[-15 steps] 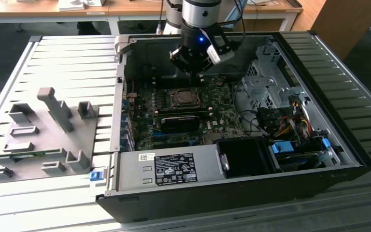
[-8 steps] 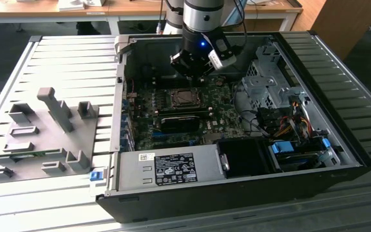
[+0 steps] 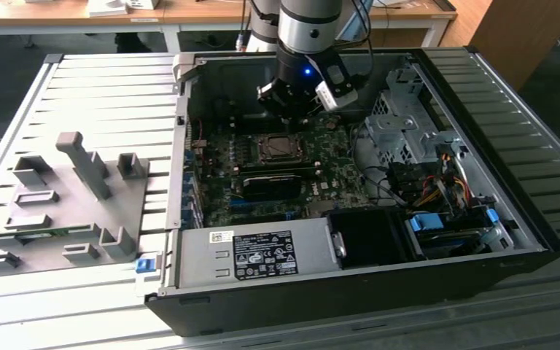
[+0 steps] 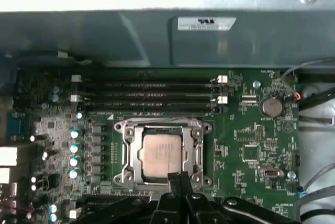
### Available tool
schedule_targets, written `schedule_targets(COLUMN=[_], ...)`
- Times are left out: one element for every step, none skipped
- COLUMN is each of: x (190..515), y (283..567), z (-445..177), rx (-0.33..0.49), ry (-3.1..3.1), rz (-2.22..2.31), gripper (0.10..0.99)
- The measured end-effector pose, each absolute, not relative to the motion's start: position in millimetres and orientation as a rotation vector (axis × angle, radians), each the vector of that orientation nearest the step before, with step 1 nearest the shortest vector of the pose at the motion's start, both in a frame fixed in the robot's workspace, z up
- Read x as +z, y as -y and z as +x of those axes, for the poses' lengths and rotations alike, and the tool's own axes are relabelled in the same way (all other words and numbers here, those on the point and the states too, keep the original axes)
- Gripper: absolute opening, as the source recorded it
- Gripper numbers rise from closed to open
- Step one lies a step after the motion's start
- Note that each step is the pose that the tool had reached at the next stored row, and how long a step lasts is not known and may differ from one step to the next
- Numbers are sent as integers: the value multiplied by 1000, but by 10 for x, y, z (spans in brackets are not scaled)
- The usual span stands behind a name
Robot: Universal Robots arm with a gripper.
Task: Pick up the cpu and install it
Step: 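Install the second cpu locking lever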
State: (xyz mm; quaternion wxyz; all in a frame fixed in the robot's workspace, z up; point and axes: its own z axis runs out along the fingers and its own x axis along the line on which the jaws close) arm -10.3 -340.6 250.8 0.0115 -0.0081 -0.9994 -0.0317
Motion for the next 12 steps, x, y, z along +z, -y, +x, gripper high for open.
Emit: schedule_targets(x=[2506, 2506, 2505, 2505, 2504, 2501, 2495, 2482, 2470, 2455, 2445, 2439], y=[3421, 3436, 3448, 3457, 3465, 3473, 3485, 3501, 3520, 3533, 3549, 3573], z=[-103, -103, -103, -103, -103, -103, -103, -102, -102, -103, -102, -102], rx=[-99, -98, -98, -98, -98, -98, -98, -99, -99, -99, -99, -99], ry=[3117, 3116, 3115, 3115, 3115, 3115, 3115, 3115, 3114, 3111, 3109, 3109], rz=[-25, -25, -25, -25, -25, -25, -25, -25, -25, -25, -24, -25], gripper=[106, 106, 106, 106, 106, 106, 106, 106, 106, 106, 106, 106])
